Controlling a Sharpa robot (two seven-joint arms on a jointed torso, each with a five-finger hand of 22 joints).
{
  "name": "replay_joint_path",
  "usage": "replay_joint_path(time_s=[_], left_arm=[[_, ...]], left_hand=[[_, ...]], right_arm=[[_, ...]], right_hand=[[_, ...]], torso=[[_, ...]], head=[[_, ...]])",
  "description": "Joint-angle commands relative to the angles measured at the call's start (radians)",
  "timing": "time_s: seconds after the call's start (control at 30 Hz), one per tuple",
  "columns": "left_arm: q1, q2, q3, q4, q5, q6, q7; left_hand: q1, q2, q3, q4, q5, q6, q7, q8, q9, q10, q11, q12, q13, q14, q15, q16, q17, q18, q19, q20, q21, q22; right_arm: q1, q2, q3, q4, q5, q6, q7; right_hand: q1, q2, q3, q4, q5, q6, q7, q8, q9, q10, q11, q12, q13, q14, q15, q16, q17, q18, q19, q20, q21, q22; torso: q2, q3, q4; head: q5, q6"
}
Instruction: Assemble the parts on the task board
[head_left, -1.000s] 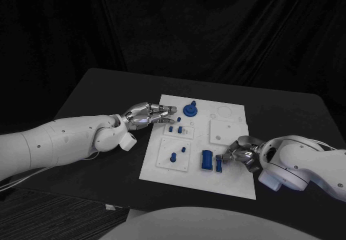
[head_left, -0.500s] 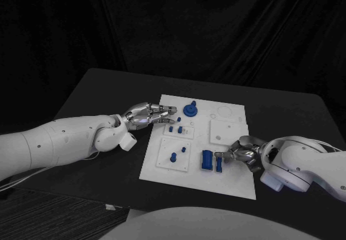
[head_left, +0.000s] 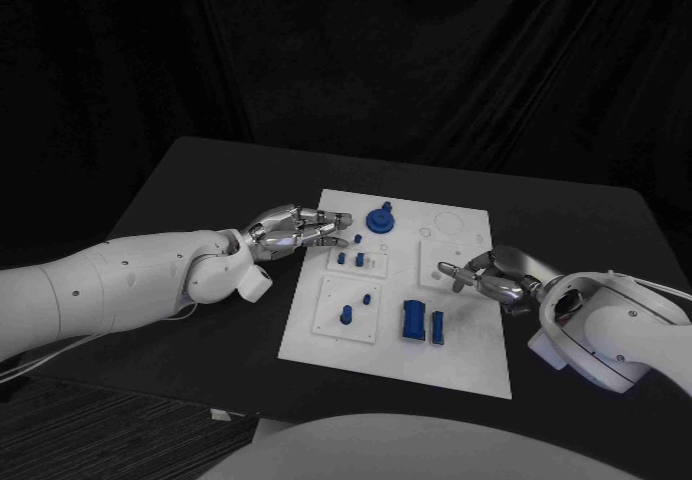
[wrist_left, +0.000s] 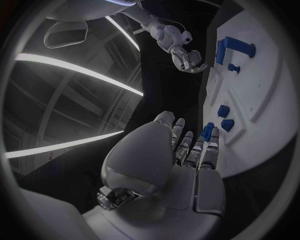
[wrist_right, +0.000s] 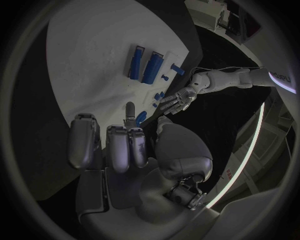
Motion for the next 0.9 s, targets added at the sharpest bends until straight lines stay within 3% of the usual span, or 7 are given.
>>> replay_joint_path(time_s=[0.03, 0.13, 0.27, 0.9], left_arm=[[-0.002, 0.000, 0.001, 0.003, 0.006, 0.005, 0.017], [-0.002, 0.000, 0.001, 0.003, 0.006, 0.005, 0.017], [-0.002, 0.000, 0.001, 0.004, 0.006, 0.006, 0.017], [-0.002, 0.001, 0.001, 0.004, 0.006, 0.008, 0.017]], left_hand=[[0.011, 0.001, 0.006, -0.001, 0.003, -0.005, 0.000, 0.002, -0.001, 0.001, 0.003, -0.001, 0.001, -0.003, 0.003, 0.007, 0.000, -0.017, -0.001, -0.002, 0.001, 0.002], [0.011, 0.001, 0.006, -0.001, 0.003, -0.005, 0.000, 0.002, -0.001, 0.001, 0.003, -0.001, 0.001, -0.003, 0.003, 0.007, 0.000, -0.017, -0.001, -0.002, 0.001, 0.002], [0.011, 0.001, 0.006, -0.001, 0.003, -0.005, 0.000, 0.002, -0.001, 0.001, 0.003, -0.001, 0.001, -0.003, 0.003, 0.007, 0.000, -0.017, -0.001, -0.002, 0.001, 0.002], [0.011, 0.001, 0.006, -0.001, 0.003, -0.005, 0.000, 0.002, -0.001, 0.001, 0.003, -0.001, 0.001, -0.003, 0.003, 0.007, 0.000, -0.017, -0.001, -0.002, 0.001, 0.002]], right_arm=[[-0.004, 0.000, 0.000, -0.002, -0.055, -0.033, 0.097], [-0.011, 0.003, 0.000, -0.006, -0.050, -0.011, 0.105], [-0.019, 0.009, 0.000, -0.011, -0.040, 0.015, 0.111], [-0.044, 0.020, 0.000, -0.024, -0.033, 0.088, 0.055]], right_hand=[[-0.001, 0.020, -0.028, -0.001, -0.018, 0.020, 0.004, -0.039, -0.037, 0.105, 0.008, 0.001, 0.263, 0.078, 0.010, 0.005, 0.127, -0.005, 0.016, 0.007, 0.008, 0.188], [-0.010, 0.044, -0.062, -0.001, -0.040, 0.040, 0.010, -0.091, -0.085, 0.105, 0.013, 0.001, 0.263, 0.077, 0.014, 0.006, 0.127, -0.006, 0.017, 0.012, 0.016, 0.189], [-0.011, 0.060, -0.087, -0.001, -0.051, 0.063, 0.012, -0.125, -0.117, 0.105, 0.015, 0.001, 0.263, 0.078, 0.016, 0.007, 0.128, -0.007, 0.018, 0.014, 0.022, 0.190], [0.003, 0.077, -0.123, -0.002, -0.045, 0.098, 0.011, -0.162, -0.153, 0.105, 0.014, 0.001, 0.263, 0.075, 0.015, 0.002, 0.115, -0.004, 0.013, 0.014, 0.013, 0.186]], torso=[[0.001, 0.0005, -0.0002], [0.001, 0.0000, 0.0003], [0.001, -0.0005, 0.0007], [0.001, -0.0005, 0.0001]], head=[[-0.001, 0.000], [-0.001, 0.000], [-0.002, 0.000], [-0.001, 0.000]])
